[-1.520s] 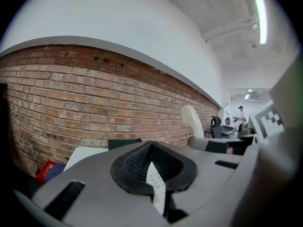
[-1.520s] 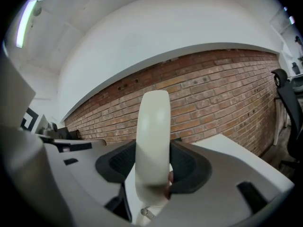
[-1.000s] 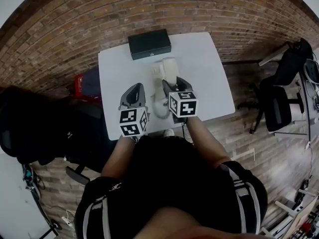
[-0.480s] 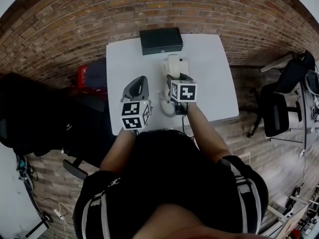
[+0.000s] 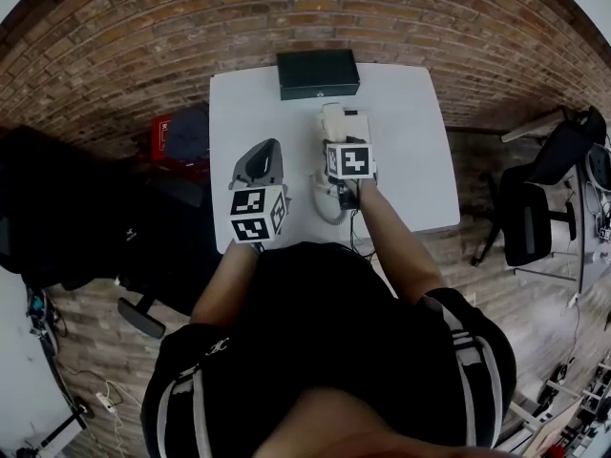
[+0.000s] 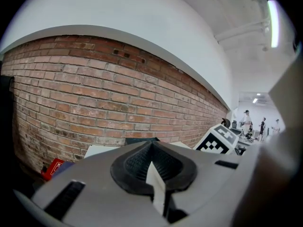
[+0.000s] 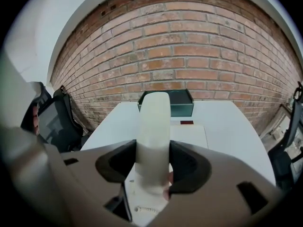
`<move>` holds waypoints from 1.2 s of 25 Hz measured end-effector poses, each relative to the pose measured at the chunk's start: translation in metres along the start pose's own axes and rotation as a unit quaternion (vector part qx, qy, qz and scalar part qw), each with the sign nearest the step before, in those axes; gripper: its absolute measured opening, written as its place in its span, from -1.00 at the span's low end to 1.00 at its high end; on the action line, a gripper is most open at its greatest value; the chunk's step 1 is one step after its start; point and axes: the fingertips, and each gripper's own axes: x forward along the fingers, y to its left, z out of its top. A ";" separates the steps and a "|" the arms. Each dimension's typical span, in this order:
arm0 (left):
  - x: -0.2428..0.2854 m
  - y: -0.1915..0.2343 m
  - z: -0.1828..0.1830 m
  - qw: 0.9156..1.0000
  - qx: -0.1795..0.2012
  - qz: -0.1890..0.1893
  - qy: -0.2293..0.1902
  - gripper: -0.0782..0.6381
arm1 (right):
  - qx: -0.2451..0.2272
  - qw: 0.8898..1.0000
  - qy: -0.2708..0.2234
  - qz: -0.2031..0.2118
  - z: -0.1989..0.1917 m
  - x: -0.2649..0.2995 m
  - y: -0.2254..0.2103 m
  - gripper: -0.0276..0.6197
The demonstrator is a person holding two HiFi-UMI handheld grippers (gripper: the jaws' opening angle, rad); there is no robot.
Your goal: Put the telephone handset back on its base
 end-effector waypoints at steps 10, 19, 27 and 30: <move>-0.003 0.014 0.001 1.000 -0.003 0.006 0.001 -0.78 | 0.005 0.999 0.041 -0.006 -0.014 0.029 0.003 -0.29; -0.005 0.020 0.003 1.000 -0.004 0.007 0.001 -0.78 | -0.008 0.998 0.059 -0.018 -0.020 0.041 -0.001 -0.29; -0.007 0.024 0.004 1.000 -0.004 0.009 0.000 -0.78 | -0.010 0.997 0.073 -0.029 -0.026 0.050 -0.005 -0.29; -0.007 0.024 0.003 1.000 -0.004 0.009 0.001 -0.78 | -0.007 0.997 0.078 -0.027 -0.030 0.056 -0.004 -0.29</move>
